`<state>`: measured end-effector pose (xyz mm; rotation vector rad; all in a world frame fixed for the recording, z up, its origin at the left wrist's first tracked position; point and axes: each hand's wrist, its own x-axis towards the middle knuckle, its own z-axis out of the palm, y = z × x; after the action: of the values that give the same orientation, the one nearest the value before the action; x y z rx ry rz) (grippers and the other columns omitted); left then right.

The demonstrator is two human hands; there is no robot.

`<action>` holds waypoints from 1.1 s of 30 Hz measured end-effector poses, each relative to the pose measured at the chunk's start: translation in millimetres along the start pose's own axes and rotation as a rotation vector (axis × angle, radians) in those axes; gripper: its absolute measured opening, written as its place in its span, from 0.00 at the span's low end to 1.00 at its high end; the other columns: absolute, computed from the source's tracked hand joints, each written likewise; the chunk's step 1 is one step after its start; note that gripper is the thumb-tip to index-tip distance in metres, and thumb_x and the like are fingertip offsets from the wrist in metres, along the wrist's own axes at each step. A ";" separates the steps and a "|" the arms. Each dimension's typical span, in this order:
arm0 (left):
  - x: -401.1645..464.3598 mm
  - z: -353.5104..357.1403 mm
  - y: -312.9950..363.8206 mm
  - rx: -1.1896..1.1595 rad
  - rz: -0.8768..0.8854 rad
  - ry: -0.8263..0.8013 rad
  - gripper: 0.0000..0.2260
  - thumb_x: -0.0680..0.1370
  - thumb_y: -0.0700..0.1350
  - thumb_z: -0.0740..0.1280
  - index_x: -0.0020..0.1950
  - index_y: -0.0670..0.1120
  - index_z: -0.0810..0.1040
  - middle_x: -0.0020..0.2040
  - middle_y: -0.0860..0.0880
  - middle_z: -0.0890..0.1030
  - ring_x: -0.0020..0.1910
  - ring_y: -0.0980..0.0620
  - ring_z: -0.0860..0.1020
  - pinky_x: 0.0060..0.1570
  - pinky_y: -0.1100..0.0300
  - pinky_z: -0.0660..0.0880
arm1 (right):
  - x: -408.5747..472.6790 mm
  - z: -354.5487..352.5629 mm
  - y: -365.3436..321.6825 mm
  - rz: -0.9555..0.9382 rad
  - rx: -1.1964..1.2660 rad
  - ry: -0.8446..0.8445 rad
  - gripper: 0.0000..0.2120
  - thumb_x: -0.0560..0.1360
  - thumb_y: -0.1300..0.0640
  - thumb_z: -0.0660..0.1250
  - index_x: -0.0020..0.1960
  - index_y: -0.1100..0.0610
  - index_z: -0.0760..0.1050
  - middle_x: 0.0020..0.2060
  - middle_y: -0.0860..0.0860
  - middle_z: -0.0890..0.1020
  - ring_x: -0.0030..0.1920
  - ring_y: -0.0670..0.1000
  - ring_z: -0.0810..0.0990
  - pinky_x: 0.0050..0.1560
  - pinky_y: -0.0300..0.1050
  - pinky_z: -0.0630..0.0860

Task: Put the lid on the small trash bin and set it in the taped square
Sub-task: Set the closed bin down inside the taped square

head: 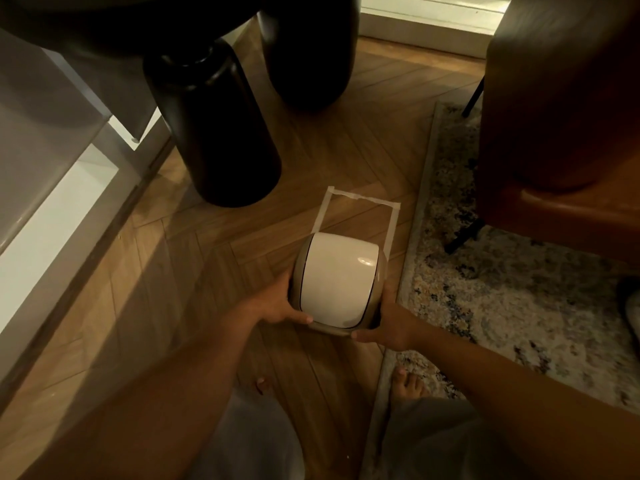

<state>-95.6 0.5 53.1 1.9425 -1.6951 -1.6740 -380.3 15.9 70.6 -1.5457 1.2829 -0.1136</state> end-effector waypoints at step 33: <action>65.9 8.4 9.0 -0.115 0.106 0.336 0.48 0.67 0.44 0.81 0.80 0.50 0.56 0.76 0.48 0.66 0.75 0.47 0.63 0.65 0.60 0.61 | 54.3 -25.1 25.0 -0.045 0.021 0.265 0.56 0.72 0.57 0.78 0.83 0.44 0.40 0.77 0.52 0.68 0.76 0.55 0.67 0.72 0.61 0.69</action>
<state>-120.8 -46.6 12.7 1.9129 -1.5128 -1.2897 -390.0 -37.1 34.5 -1.5799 1.4475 -0.3693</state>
